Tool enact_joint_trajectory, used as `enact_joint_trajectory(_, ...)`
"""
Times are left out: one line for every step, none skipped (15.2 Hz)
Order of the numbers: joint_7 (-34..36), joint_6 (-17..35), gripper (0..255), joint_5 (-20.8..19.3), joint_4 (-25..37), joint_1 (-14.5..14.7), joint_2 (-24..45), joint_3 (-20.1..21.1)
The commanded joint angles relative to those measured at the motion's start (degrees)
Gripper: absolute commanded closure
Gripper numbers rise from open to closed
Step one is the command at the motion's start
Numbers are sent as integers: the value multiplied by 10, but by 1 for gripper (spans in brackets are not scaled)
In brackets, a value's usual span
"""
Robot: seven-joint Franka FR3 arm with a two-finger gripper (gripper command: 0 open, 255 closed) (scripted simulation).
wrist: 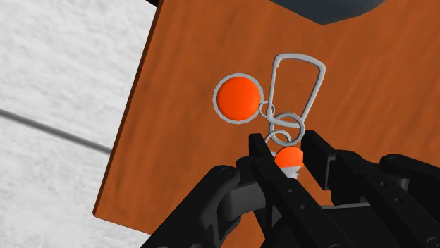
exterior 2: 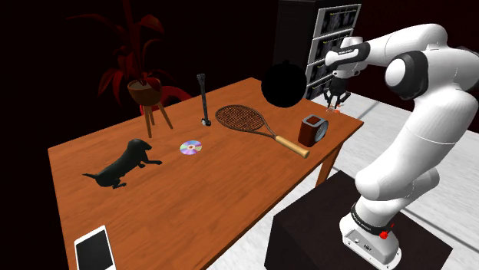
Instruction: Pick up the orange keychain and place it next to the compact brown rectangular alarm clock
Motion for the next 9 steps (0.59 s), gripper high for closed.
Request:
enact_joint_trajectory(-1,16,255,1,-13,0,4,0)
enact_joint_trajectory(-1,24,255,2,-18,0,6,0)
enact_joint_trajectory(-2,31,255,2,-23,0,8,0)
enact_joint_trajectory(-2,39,255,3,-28,0,10,0)
enact_joint_trajectory(-3,46,255,4,-33,0,13,0)
enact_joint_trajectory(-3,53,255,4,-38,0,16,0)
enact_joint_trajectory(-4,61,255,5,-43,-1,18,0)
enact_joint_trajectory(-5,68,255,6,-47,-1,21,0)
enact_joint_trajectory(-5,75,255,7,-52,-1,24,0)
